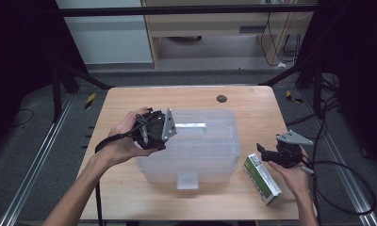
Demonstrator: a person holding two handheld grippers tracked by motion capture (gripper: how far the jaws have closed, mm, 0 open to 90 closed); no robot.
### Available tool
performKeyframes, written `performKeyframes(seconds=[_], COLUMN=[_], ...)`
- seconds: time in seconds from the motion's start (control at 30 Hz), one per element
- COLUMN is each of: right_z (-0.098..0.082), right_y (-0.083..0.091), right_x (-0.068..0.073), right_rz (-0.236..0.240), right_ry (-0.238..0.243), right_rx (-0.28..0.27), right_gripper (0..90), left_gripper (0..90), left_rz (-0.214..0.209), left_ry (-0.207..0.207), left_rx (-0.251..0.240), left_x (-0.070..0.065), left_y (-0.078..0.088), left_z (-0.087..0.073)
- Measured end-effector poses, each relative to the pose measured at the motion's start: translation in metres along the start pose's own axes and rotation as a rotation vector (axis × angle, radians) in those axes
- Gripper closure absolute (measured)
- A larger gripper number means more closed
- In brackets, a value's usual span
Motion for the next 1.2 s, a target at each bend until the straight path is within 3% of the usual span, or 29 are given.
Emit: performKeyframes(seconds=[0.3,0.57,0.83,0.93,1.2], right_z=[-0.001,-0.002,-0.002,-0.001,-0.002], right_y=[0.000,-0.001,-0.001,-0.001,-0.001], right_x=[0.002,0.003,0.003,0.003,0.004], right_rz=[0.009,0.017,0.021,0.022,0.029], right_ry=[0.005,0.007,0.004,0.000,0.003], right_rx=[0.008,0.017,0.021,0.018,0.024], right_gripper=[18.9,19.8,20.6,20.7,21.5], left_gripper=[40.9,44.6,50.7,52.8,58.7], left_rz=[-0.012,-0.020,-0.032,-0.036,-0.040], left_ry=[-0.063,-0.087,-0.166,-0.163,-0.207], left_rx=[0.019,0.025,0.048,0.046,0.089], left_x=[0.000,-0.001,-0.002,-0.004,-0.003], left_y=[-0.008,-0.015,-0.020,-0.022,-0.029], left_z=[0.006,0.008,0.015,0.016,0.011])
Point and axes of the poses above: each handheld gripper's, and its own axes: y roughly backward along the jaws, z roughly out of its top, x roughly to its left, the point moved 8 cm from there along -y, roughly forward along the jaws, and after that the axes turned 13 degrees about -x, right-handed, at the moved point
